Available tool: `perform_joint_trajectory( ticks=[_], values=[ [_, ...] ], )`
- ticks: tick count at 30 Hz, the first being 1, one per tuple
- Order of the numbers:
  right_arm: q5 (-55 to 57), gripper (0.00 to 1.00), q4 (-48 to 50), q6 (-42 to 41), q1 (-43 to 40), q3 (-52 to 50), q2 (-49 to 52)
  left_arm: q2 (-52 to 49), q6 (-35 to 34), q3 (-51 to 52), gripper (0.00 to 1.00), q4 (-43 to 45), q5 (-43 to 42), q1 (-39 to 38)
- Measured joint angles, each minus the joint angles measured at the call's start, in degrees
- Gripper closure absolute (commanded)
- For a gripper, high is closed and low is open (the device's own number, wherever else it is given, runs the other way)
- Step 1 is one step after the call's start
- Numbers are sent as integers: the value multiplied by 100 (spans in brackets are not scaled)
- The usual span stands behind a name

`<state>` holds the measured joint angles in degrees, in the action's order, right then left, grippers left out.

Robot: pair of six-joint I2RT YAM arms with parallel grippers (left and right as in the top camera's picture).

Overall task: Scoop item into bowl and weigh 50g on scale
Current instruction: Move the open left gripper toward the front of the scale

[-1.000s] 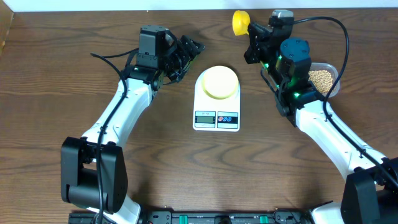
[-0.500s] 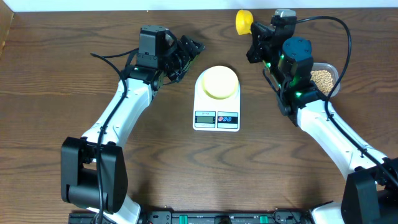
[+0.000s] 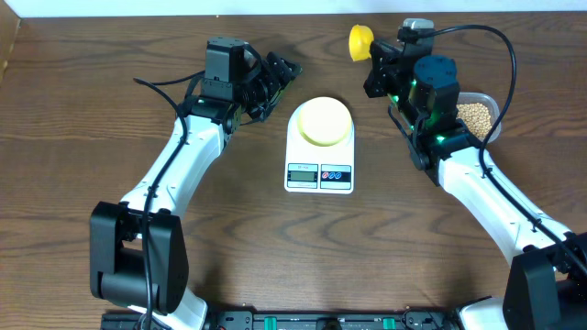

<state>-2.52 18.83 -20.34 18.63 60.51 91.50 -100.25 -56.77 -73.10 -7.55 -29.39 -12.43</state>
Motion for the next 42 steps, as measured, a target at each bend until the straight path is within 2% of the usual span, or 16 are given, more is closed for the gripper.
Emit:
perform_joint_trajectory(
  ticks=[26, 34, 42],
  values=[
    [197, 99, 74, 0, -4, 0, 0, 0, -278, 0, 16, -59, 42, 0],
    [212, 99, 74, 0, -4, 0, 0, 0, 116, -2, 16, -1045, 251, 0],
    [212, 99, 70, 0, -4, 0, 0, 2, 1342, -4, 16, -1010, 249, 0]
  ],
)
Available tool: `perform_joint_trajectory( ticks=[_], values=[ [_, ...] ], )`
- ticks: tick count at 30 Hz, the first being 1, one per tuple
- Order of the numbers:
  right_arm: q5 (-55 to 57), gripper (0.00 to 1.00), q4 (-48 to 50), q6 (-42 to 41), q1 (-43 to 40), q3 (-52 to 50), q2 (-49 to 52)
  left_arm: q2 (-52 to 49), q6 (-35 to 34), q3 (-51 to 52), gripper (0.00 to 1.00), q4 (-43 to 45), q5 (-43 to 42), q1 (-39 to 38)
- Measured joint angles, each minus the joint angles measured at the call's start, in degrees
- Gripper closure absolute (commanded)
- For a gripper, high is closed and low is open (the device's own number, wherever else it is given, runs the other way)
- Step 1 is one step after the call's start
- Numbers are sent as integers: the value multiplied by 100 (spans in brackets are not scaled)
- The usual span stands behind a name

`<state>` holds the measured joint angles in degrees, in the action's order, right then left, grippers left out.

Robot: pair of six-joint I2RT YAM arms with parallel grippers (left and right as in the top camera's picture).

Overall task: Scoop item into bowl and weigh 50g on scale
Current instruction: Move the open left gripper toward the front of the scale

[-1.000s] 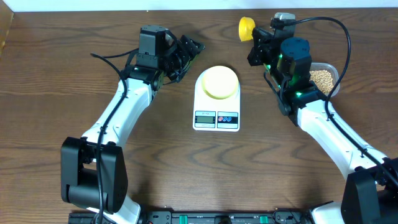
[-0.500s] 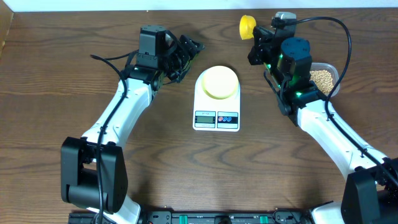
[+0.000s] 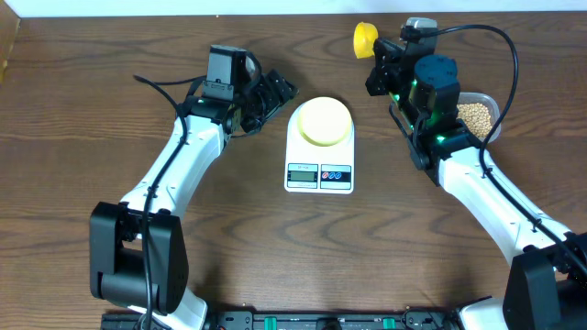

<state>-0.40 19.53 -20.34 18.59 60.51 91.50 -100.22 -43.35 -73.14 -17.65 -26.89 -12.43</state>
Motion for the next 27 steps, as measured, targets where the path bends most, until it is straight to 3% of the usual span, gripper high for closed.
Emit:
perform_joint_trajectory(
  ticks=[15, 21, 27],
  values=[
    [2, 99, -15, 2, 0, 0, 0, 566, 2903, 0, 16, -654, 131, -7],
    [2, 99, -11, 0, 0, 0, 0, 798, 3532, -4, 16, -1259, 1014, -315],
    [0, 99, -15, 0, 0, 0, 0, 798, 3724, -4, 16, -1519, 2201, -973]
  ],
)
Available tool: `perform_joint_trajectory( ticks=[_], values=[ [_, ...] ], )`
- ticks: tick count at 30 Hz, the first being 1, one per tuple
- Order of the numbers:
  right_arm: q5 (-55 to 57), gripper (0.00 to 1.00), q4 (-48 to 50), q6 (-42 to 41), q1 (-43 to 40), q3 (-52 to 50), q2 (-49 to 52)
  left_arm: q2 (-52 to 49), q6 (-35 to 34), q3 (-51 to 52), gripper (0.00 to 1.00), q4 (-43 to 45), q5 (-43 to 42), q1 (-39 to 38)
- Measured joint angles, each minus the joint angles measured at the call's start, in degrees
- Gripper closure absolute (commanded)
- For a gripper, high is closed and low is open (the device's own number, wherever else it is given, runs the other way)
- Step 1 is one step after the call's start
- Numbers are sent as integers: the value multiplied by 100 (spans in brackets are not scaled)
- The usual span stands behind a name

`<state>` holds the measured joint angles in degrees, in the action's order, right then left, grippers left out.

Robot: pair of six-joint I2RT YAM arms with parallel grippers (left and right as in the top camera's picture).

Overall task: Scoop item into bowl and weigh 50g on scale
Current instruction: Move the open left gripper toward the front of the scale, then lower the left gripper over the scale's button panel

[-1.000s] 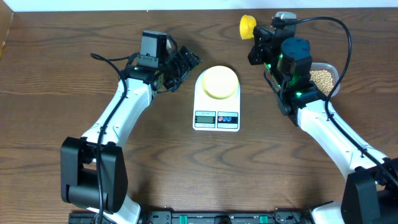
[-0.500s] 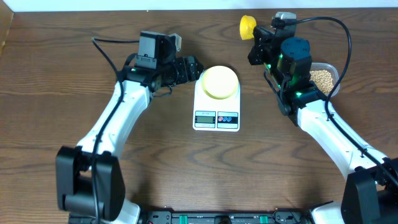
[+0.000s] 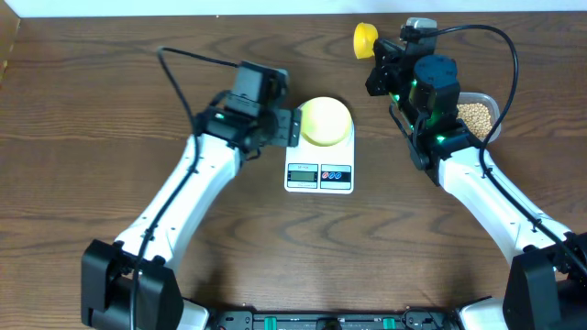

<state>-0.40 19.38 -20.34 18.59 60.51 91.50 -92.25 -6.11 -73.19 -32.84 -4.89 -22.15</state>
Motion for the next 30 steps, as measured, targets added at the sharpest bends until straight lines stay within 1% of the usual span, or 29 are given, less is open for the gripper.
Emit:
perform_joint_trajectory(
  ticks=[3, 7, 12, 23, 30],
  values=[
    [0, 99, -7, 0, 0, 0, 0, 0, 37, 0, 16, -2, 315, -262],
    [2, 99, -46, 0, 0, 0, 0, 0, 44, 0, 16, -28, 509, -494],
    [2, 99, -55, 0, 0, 0, 0, 0, 44, 0, 16, -35, 573, -651],
    [2, 99, -94, 0, 0, 0, 0, -2, 44, 0, 16, -232, 660, -713],
    [2, 99, -96, 0, 0, 0, 0, -7, 63, 0, 16, -275, 658, -957]
  ],
)
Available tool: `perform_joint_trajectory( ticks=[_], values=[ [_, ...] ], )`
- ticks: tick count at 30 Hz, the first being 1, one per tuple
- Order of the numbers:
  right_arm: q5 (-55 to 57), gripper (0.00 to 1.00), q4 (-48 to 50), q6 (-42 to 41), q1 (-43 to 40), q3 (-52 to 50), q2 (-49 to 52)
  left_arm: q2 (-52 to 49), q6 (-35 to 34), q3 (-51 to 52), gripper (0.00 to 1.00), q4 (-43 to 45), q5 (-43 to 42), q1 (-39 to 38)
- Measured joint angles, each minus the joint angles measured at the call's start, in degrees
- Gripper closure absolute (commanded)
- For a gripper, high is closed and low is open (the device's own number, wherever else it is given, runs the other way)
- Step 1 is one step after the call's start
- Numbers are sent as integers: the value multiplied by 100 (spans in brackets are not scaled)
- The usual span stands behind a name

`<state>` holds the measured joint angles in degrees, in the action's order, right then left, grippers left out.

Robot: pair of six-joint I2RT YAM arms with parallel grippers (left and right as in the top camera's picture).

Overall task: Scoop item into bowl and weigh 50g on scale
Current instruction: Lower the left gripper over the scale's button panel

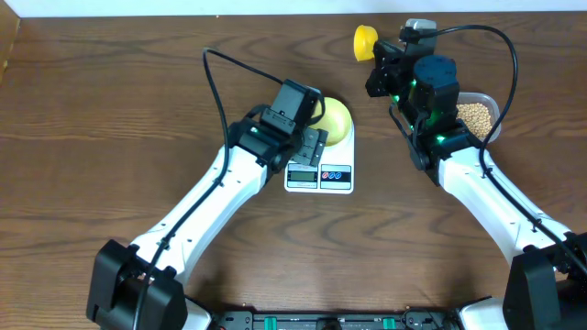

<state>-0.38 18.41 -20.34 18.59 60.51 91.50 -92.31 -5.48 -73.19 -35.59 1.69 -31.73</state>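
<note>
A white kitchen scale [336,176] lies at the table's middle with a pale yellow bowl [337,117] on its platform. My left gripper [310,152] hangs over the scale's left side, just above its display, and hides part of the bowl. Its fingers point down and look closed with nothing in them. My right gripper [378,57] is at the back right, shut on the handle of a yellow scoop [364,39], which is held above the table behind the scale. A clear container of tan grains [477,112] sits to the right, partly under the right arm.
The right arm's black cable [486,41] loops over the back right of the table. The left arm's cable [220,82] arcs up behind its wrist. The table's far edge runs just behind the scoop.
My left gripper has moved right and toward the front, from beside the bowl's left edge to over the scale's left side near the display. The right arm and scoop have not moved.
At first my left gripper was at the back left, well off the scale, while the right held the yellow scoop behind the scale. The left arm then stood closer, then at the bowl's left edge, and now over the scale's display side.
</note>
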Motion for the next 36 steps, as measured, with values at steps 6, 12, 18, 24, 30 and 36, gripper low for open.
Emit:
perform_joint_trajectory(
  ticks=[6, 12, 18, 24, 30, 36],
  values=[
    [-2, 99, -22, 0, 0, 0, 0, -175, 0, 0, 16, 0, 4, -11],
    [0, 99, -55, 0, 0, 0, 0, -586, 0, 0, 16, 59, 2, -11],
    [0, 99, -57, 0, 0, 0, 0, -925, 195, 0, 16, 92, 7, -59],
    [0, 99, -57, 0, 0, 0, 0, -1014, 424, 0, 16, 203, 15, -232],
    [0, 99, -59, 0, 0, 0, 0, -1014, 490, 0, 16, 236, 15, -284],
    [0, 99, -59, 0, 0, 0, 0, -1014, 535, 0, 16, 236, 15, -284]
  ],
)
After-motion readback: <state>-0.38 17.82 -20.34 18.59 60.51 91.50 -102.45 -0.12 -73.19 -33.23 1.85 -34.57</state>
